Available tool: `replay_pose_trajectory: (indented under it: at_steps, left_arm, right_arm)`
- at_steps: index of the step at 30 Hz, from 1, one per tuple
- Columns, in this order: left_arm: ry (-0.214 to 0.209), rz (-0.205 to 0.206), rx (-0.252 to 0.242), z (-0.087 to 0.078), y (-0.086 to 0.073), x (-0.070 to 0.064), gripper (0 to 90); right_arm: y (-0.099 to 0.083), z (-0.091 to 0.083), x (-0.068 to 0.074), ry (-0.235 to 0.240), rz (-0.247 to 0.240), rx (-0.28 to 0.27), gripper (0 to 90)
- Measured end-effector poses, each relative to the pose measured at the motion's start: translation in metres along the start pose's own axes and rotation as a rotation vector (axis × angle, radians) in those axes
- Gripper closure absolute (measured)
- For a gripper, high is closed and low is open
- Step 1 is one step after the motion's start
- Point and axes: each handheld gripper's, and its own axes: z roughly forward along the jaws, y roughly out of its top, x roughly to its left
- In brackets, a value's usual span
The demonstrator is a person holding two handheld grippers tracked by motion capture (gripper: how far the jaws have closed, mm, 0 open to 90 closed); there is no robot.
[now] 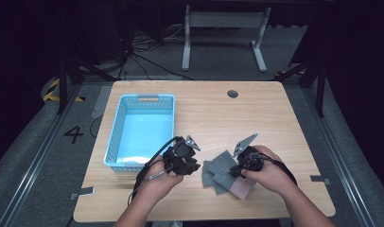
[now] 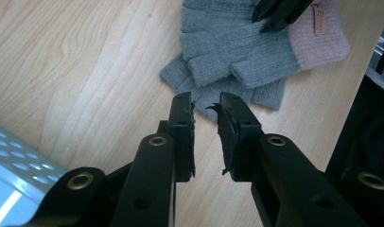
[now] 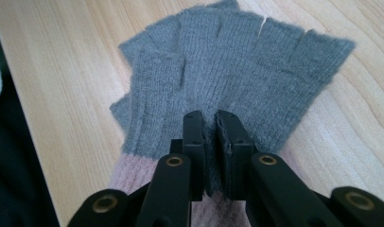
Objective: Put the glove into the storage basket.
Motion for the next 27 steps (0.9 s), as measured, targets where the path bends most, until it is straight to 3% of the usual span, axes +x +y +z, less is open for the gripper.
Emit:
replay_pose_trajectory:
  at_steps: [4,10,18,23,27]
  left_arm:
    - [0.016,0.023,0.034,0.006,0.001,-0.003,76.2]
    - [-0.002,0.038,0.044,0.009,0.003,-0.005,77.2]
    - [-0.009,0.005,0.027,0.012,0.007,-0.003,73.6]
    - [0.004,-0.01,0.018,0.014,0.009,-0.003,71.5]
    - [-0.001,-0.002,0.016,0.016,0.01,-0.004,69.9]
  right_arm:
    - [0.0,0.003,0.0,-0.007,0.005,-0.002,80.8]
    - [-0.001,0.0,0.003,-0.009,0.018,-0.023,74.7]
    - [-0.01,-0.027,0.005,-0.038,0.052,-0.087,71.7]
    - [-0.026,-0.044,0.002,-0.072,0.091,-0.096,70.7]
    - [-0.038,-0.054,-0.001,-0.081,0.113,-0.073,69.1]
